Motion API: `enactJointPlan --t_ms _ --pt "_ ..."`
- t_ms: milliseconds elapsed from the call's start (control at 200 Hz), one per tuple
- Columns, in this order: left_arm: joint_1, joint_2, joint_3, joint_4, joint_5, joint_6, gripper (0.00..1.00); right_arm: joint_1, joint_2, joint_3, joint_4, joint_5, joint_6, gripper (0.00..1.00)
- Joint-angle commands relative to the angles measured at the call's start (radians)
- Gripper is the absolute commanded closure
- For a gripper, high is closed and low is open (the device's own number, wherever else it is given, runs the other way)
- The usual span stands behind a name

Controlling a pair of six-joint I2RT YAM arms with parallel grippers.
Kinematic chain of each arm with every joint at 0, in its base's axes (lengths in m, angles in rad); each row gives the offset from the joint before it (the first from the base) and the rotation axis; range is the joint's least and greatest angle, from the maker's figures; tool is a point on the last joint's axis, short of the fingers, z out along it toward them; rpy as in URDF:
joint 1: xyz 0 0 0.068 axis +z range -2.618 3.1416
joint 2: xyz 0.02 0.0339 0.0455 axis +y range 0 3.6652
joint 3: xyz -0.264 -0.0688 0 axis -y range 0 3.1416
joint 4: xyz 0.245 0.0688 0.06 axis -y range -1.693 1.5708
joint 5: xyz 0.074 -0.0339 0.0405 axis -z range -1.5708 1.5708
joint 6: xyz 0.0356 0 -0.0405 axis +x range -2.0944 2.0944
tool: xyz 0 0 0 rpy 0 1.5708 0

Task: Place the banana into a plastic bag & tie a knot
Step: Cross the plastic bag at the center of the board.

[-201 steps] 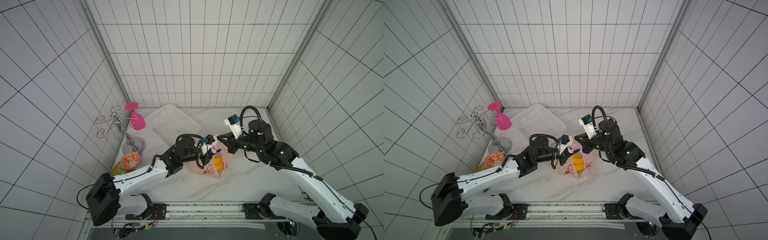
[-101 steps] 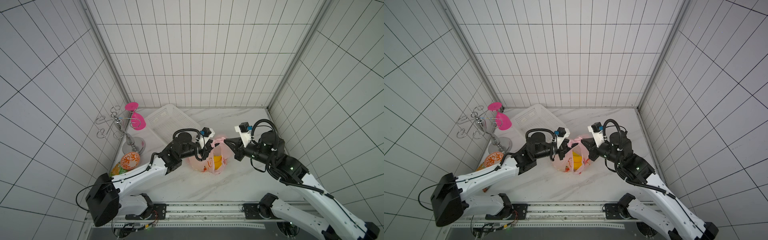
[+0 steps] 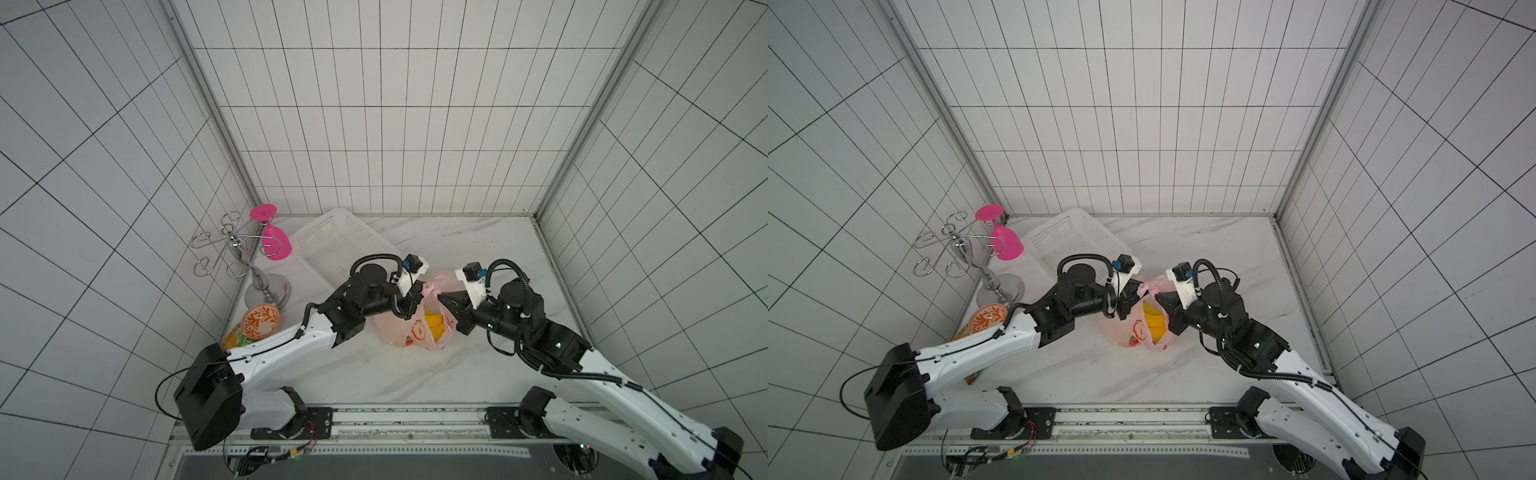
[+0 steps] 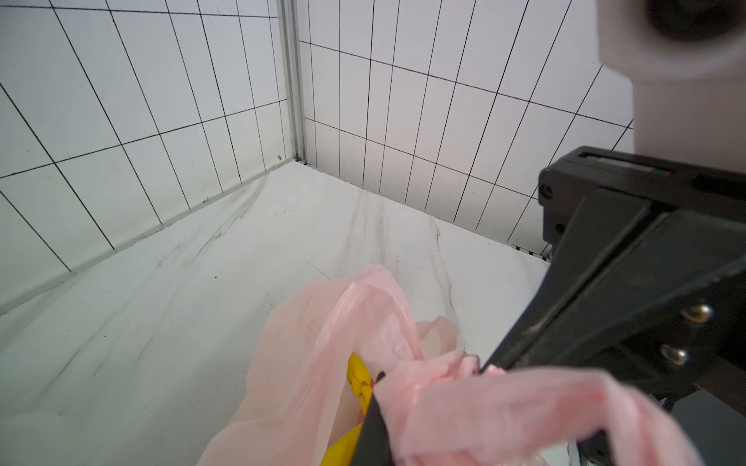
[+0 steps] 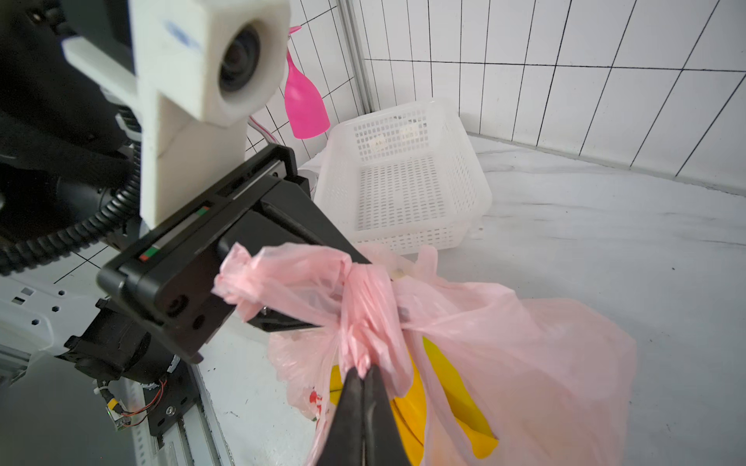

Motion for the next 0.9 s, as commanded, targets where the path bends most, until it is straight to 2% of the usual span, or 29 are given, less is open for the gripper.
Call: enactJointPlan --t_ms 0,135,390,500,695,894 --pt "0.013 0.003 0.053 0.032 -0.056 0.014 1.0 0.021 0.023 -0.081 -0.008 0.03 0.028 1.0" --pt "0.014 0.007 0.059 0.036 -0.054 0.021 1.0 0.033 0.071 -0.098 0.022 0.049 0.047 1.0" --pt "0.006 0.009 0.078 -0.006 -0.002 0.039 0.99 0.053 0.121 -0.117 0.063 0.194 0.045 1.0" --pt "-0.007 0.005 0.078 -0.028 0.041 0.052 0.95 0.053 0.121 -0.119 0.118 0.236 0.044 1.0" --pt "-0.049 -0.002 0.095 -0.105 0.051 0.093 0.87 0.052 0.156 -0.095 0.164 0.263 0.025 1.0" --pt "-0.052 -0.017 0.078 -0.141 0.062 0.123 0.79 0.053 0.137 -0.097 0.184 0.241 0.03 1.0"
